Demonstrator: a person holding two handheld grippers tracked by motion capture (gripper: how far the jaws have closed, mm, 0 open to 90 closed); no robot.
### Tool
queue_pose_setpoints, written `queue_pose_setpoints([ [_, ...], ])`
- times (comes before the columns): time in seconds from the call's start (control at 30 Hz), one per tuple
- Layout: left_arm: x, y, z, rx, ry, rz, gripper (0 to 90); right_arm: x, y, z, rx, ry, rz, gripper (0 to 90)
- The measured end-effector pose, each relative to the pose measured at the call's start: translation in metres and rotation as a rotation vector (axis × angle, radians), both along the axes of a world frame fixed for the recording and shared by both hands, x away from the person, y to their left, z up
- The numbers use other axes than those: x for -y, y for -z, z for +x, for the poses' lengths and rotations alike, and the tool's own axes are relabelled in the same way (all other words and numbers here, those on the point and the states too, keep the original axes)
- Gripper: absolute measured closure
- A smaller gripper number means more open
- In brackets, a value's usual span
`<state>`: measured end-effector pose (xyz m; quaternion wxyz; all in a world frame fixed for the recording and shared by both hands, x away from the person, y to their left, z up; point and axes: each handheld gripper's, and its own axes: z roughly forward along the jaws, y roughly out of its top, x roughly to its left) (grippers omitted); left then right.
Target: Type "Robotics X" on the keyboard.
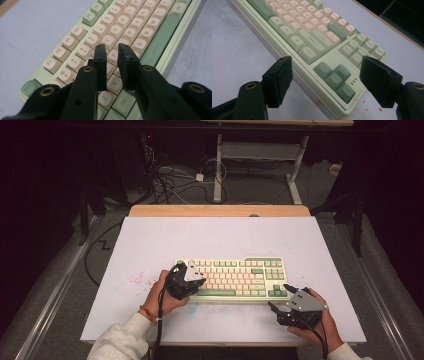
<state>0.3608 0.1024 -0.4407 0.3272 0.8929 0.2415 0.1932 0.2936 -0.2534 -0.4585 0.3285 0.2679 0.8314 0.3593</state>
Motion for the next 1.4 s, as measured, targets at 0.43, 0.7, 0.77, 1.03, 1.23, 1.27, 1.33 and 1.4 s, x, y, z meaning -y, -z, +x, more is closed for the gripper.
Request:
queue_pose_setpoints([
  [0.43, -0.004, 0.000, -0.003, 0.041, 0.004, 0.000, 56.1, 0.001, 0.000, 0.000, 0.000, -0.001, -0.002, 26.6],
  [0.7, -0.012, 0.001, -0.013, 0.106, -0.033, -0.005, 30.7, 0.001, -0.001, 0.000, 0.003, 0.001, 0.001, 26.6],
  [0.77, -0.016, 0.001, -0.016, 0.123, -0.033, -0.014, 25.5, 0.001, -0.001, 0.000, 0.003, -0.001, 0.002, 26.7],
  [1.03, -0.035, 0.008, -0.028, 0.149, -0.044, -0.026, 20.0, 0.001, -0.001, 0.000, 0.005, -0.001, 0.005, 26.6],
  [1.23, -0.044, 0.013, -0.035, 0.154, -0.055, -0.011, 19.6, 0.001, -0.001, 0.000, 0.004, -0.005, 0.006, 26.6],
  [1.27, -0.047, 0.014, -0.036, 0.152, -0.054, -0.013, 19.6, 0.001, -0.001, 0.000, 0.004, -0.005, 0.007, 26.6],
  [1.33, -0.051, 0.016, -0.037, 0.159, -0.065, -0.004, 19.6, 0.001, -0.001, 0.000, 0.004, -0.004, 0.010, 26.5],
  [1.4, -0.056, 0.019, -0.039, 0.160, -0.070, -0.008, 19.6, 0.001, -0.001, 0.000, 0.003, -0.004, 0.012, 26.4],
])
